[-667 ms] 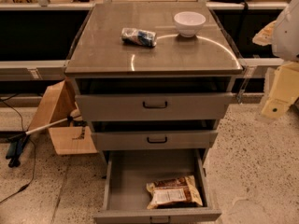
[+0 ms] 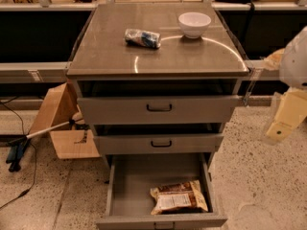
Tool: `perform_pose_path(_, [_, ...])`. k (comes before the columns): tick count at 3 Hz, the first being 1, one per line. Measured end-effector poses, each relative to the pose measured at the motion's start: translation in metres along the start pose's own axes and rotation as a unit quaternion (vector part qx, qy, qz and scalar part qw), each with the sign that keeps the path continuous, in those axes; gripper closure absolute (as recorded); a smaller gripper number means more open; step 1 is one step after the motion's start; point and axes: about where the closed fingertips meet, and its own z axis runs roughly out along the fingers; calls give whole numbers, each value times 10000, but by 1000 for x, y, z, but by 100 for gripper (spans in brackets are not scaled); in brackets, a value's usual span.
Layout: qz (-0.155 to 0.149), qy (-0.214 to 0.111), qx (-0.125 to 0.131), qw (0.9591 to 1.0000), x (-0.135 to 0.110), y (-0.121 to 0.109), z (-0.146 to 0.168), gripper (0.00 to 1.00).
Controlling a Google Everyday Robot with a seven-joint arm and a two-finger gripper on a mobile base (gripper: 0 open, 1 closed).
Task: Pick brown chip bag from bottom drawer and place on counter
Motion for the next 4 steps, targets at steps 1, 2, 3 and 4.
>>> perform_pose_path(1, [214, -113, -269, 9993, 17, 7, 31, 0])
perform_pose_path(2, [418, -196, -329, 9984, 35, 15, 65, 0])
perform_pose_path(3, [572, -65, -347, 9977, 54, 35, 128, 0])
perform_pose_path(4, [572, -65, -347, 9977, 54, 35, 128, 0])
